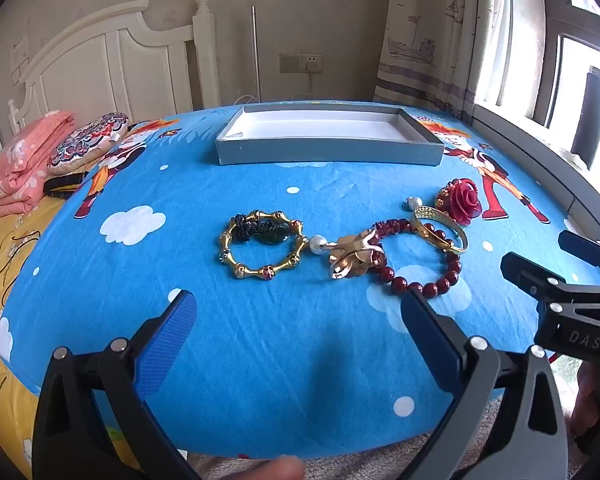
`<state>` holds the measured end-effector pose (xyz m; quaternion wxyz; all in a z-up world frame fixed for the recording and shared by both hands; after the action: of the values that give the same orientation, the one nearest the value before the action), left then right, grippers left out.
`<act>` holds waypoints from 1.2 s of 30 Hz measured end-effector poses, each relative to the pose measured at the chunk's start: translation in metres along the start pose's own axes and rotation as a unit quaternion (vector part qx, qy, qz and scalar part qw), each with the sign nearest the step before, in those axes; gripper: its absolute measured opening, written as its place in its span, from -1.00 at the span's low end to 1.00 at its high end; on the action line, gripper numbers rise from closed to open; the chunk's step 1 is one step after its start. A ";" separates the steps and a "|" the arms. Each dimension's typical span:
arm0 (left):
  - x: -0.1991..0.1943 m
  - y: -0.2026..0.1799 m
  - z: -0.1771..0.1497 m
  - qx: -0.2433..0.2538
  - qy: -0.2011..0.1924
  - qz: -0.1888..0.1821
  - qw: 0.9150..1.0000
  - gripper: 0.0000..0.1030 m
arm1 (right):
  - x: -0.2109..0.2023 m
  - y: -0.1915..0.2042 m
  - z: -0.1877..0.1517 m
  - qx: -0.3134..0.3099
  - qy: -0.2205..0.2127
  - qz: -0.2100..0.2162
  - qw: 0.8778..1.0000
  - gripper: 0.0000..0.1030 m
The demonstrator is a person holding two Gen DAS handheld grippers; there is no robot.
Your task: Organize jewelry
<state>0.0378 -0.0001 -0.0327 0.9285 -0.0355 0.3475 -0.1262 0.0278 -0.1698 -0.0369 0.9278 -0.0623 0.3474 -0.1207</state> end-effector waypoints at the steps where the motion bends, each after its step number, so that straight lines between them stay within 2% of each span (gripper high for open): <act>1: 0.000 0.000 0.000 -0.001 0.000 -0.001 1.000 0.91 | 0.000 0.000 0.000 0.000 0.000 0.000 1.000 0.87; 36: 0.007 0.003 0.009 0.016 -0.018 0.023 0.999 0.92 | 0.004 0.000 0.008 0.010 -0.018 0.004 1.000 0.87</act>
<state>0.0495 0.0004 -0.0311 0.9376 -0.0150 0.3296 -0.1098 0.0358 -0.1704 -0.0331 0.9349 -0.0540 0.3297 -0.1197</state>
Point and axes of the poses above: each gripper's, at about its wrist camera, not at the fingertips, and x roughly the way its jaws point, y to its left, z to its top, the point moved 5 cm from there along x, roughly the way its jaws point, and after that the axes turned 15 degrees about -z, right-handed, at the moved point
